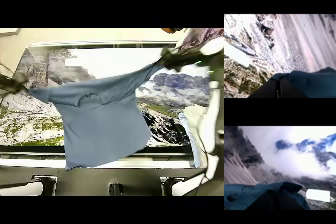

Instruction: Fold the clothes and pants, and hang the long-sleeved shirts on hangers.

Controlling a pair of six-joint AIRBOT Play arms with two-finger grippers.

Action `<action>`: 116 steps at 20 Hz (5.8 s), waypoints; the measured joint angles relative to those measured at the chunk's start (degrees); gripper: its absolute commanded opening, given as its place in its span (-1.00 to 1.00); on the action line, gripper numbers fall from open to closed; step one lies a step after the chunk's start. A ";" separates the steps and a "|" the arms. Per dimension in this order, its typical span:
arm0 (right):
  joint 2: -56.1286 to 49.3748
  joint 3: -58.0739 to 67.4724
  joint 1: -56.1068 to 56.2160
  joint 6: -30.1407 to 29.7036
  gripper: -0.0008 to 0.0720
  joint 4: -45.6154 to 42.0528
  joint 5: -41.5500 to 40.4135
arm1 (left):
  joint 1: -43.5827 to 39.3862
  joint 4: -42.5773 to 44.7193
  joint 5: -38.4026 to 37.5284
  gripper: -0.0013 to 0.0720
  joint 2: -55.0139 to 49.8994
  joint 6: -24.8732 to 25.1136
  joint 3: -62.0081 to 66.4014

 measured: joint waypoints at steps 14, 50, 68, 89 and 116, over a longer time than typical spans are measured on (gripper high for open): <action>-1.29 -3.28 -8.90 -3.48 0.37 -1.84 18.16 | -2.40 -0.61 -1.77 -0.92 -10.73 -1.36 -1.01; 12.22 -29.55 -7.50 9.70 -0.71 -8.63 -13.29 | -2.54 -3.69 -6.47 -0.92 -10.40 2.12 -1.07; 37.00 -75.21 -9.94 -9.90 0.35 7.10 -1.97 | -2.78 -4.72 -7.82 -0.92 -10.49 2.54 -1.07; 37.62 -85.20 18.21 -3.82 -0.90 19.54 -26.38 | -2.78 -4.83 -8.33 -0.92 -9.77 5.20 -0.87; 53.72 -4.59 -0.83 2.25 -0.90 -19.39 9.92 | -2.03 3.61 8.02 -0.93 41.77 4.00 12.63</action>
